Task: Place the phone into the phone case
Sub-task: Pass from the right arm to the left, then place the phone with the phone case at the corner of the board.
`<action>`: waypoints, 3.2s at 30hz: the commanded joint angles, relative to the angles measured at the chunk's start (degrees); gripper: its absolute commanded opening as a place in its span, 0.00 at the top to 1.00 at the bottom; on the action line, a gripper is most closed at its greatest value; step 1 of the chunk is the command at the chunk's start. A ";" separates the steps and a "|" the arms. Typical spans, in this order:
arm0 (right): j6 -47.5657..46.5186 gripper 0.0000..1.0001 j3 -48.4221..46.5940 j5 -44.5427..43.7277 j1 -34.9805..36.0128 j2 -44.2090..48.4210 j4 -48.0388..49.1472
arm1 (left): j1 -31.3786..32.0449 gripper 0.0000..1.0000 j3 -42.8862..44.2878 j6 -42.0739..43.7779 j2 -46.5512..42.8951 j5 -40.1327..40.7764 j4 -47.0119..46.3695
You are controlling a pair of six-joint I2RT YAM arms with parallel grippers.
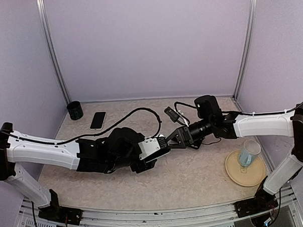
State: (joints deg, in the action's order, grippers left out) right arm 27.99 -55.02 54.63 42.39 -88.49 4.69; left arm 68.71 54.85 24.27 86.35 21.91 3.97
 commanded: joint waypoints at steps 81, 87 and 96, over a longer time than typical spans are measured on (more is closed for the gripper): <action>-3.10 0.28 9.37 -11.59 -9.08 12.65 -4.97 | -44.35 0.55 46.39 -43.67 44.98 -16.83 11.34; -2.82 0.27 9.32 -11.41 -9.08 11.84 -4.81 | -44.87 0.54 47.13 -44.66 46.11 -15.12 11.14; -2.68 0.28 9.33 -11.21 -9.13 11.16 -4.86 | -46.16 0.49 48.30 -45.62 47.83 -15.31 10.72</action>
State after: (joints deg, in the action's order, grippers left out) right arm 25.12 -46.30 42.78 33.93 -76.53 -0.99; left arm 23.35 100.77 -20.47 133.43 5.52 17.41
